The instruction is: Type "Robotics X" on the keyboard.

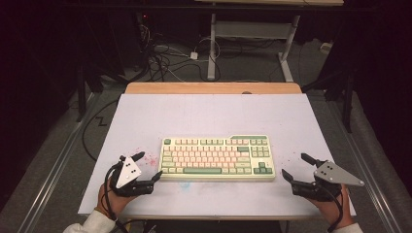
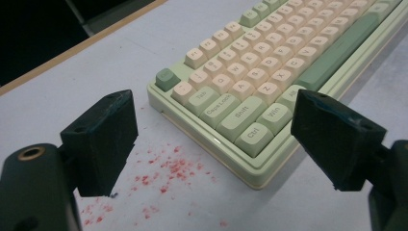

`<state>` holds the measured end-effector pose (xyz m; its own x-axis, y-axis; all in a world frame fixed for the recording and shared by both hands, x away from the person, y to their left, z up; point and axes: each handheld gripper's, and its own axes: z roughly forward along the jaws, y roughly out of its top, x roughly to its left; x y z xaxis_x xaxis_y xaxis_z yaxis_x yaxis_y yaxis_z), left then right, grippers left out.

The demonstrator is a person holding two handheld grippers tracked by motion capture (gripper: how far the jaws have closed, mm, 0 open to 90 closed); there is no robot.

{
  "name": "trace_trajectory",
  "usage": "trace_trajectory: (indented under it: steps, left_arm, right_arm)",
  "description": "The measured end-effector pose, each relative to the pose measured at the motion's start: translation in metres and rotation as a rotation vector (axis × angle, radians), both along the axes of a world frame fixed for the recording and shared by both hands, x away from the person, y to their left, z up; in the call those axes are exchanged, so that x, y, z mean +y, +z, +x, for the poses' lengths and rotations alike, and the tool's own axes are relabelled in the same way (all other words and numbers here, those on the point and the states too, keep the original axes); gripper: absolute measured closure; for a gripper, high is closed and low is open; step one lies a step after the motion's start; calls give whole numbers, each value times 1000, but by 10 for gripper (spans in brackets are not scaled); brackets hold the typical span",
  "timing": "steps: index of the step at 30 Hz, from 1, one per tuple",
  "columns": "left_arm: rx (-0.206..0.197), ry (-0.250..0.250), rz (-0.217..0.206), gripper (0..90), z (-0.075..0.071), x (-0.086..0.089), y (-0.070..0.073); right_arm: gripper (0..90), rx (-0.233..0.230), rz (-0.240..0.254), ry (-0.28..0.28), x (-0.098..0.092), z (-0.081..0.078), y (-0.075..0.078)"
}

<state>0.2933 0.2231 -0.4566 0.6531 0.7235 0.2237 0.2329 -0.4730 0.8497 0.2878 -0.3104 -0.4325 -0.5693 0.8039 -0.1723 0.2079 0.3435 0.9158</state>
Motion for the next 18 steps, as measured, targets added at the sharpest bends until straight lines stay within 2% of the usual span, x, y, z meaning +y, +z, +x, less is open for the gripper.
trace_trajectory:
  steps: [7, 18]
  left_arm:
    - [-2, -10, 4, 160, 0, -2, 1]
    - [-1, 12, -9, 161, -1, 5, 5]
  right_arm:
    - [175, 0, -10, 4, 2, -2, 2]
    - [200, -13, -15, 35, 14, 3, 6]
